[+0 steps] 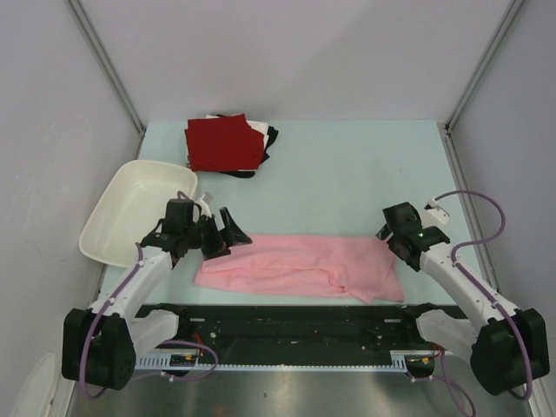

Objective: Fold and stack the t-shirts

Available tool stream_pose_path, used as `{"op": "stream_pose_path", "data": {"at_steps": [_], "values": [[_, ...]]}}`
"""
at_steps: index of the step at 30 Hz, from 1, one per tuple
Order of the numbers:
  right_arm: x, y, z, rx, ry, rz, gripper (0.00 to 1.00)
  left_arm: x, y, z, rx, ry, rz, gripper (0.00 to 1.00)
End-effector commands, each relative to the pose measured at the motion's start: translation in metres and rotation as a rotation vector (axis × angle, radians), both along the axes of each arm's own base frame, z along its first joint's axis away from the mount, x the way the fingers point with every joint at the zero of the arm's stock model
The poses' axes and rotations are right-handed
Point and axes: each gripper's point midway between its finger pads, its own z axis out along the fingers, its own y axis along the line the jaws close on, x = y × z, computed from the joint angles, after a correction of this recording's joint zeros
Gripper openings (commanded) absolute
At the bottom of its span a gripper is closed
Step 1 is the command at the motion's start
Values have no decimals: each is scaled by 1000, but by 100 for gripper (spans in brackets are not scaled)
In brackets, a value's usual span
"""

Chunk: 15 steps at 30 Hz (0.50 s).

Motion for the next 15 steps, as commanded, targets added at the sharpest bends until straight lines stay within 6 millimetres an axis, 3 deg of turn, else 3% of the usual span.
{"op": "stream_pose_path", "data": {"at_steps": [1,12,15], "values": [[5,-4,-27,88,39,-29,98,10,-11,24,-60,-76,-37,100],[26,-1,-63,91,92,-47,98,9,-17,10,-95,-50,-73,100],[31,-2,-68,82,88,-59,93,8,-18,9,-93,-45,-88,100]]}}
